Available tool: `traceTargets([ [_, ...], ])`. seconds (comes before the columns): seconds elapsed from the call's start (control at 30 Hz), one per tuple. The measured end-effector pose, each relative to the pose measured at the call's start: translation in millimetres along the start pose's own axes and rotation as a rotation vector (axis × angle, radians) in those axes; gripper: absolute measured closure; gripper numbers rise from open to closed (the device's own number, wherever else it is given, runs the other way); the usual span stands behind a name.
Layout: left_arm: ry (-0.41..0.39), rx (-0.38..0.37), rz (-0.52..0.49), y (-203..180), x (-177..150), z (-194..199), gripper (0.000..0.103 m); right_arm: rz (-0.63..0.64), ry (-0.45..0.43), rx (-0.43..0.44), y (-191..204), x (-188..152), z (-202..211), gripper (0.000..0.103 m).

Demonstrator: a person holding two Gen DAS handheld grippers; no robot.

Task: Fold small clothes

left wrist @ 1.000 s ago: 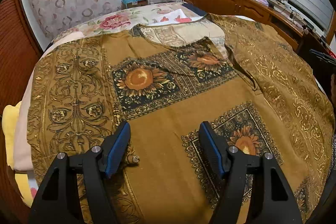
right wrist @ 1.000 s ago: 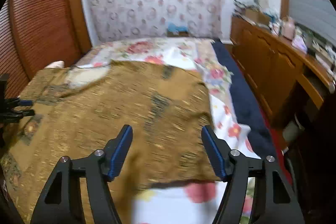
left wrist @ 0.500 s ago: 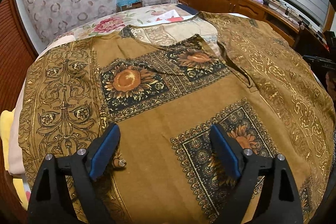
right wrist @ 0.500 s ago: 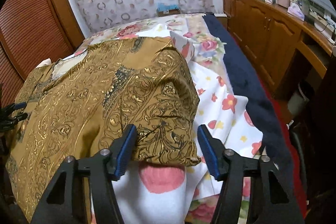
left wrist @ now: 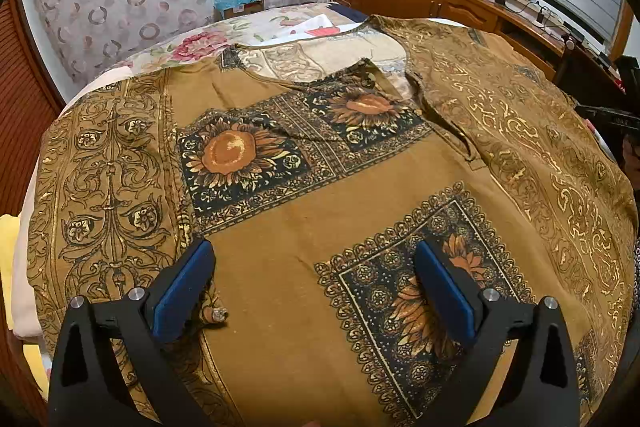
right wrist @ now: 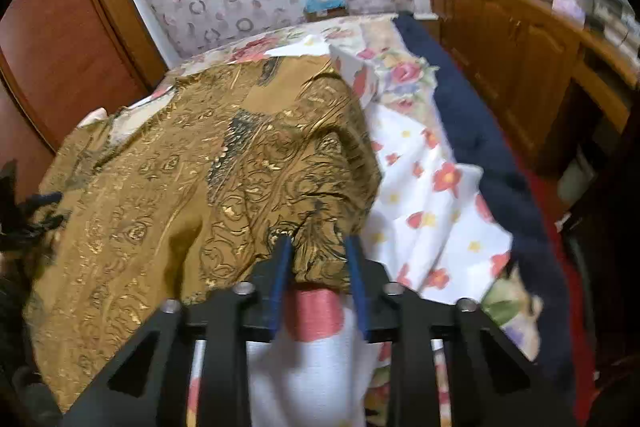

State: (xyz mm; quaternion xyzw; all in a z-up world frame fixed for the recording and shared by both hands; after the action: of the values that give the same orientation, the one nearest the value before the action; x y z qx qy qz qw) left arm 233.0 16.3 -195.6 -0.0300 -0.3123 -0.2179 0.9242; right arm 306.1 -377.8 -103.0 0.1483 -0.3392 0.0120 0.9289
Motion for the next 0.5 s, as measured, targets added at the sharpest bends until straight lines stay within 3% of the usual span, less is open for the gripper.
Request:
traceTargets([
  [0.1,0.000,0.000,0.000,-0.1,0.2,-0.2,0.002,-0.004,-0.021,-0.021,0.2,2.8,5.1,0.096],
  [0.27,0.000,0.000,0.001,-0.1,0.2,-0.1,0.001,0.049,-0.128,-0.060,15.2,21.2,24.8,0.097],
  [0.43,0.000,-0.001,0.001,-0.1,0.2,-0.3,0.001,0.161,-0.229,0.008,64.5,34.3,42.6,0.097],
  [0.5,0.000,-0.001,0.000,0.2,0.2,-0.3,0.001,0.212,-0.230,0.041,89.1,30.6,40.9,0.097],
])
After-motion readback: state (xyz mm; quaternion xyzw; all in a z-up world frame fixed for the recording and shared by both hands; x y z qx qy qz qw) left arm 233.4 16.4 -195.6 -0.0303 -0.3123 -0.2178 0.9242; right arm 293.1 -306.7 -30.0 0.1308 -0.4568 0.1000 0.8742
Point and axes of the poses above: each gripper's, at about its wrist camera, not at the fingertips, and z roughly against the way its jaws point, y to its left, x to its top, the point moved 10 cm from there along -z, roughly the way its jaws point, and after that the axes turned 8 degrees about -z, right-handed, at the moved point
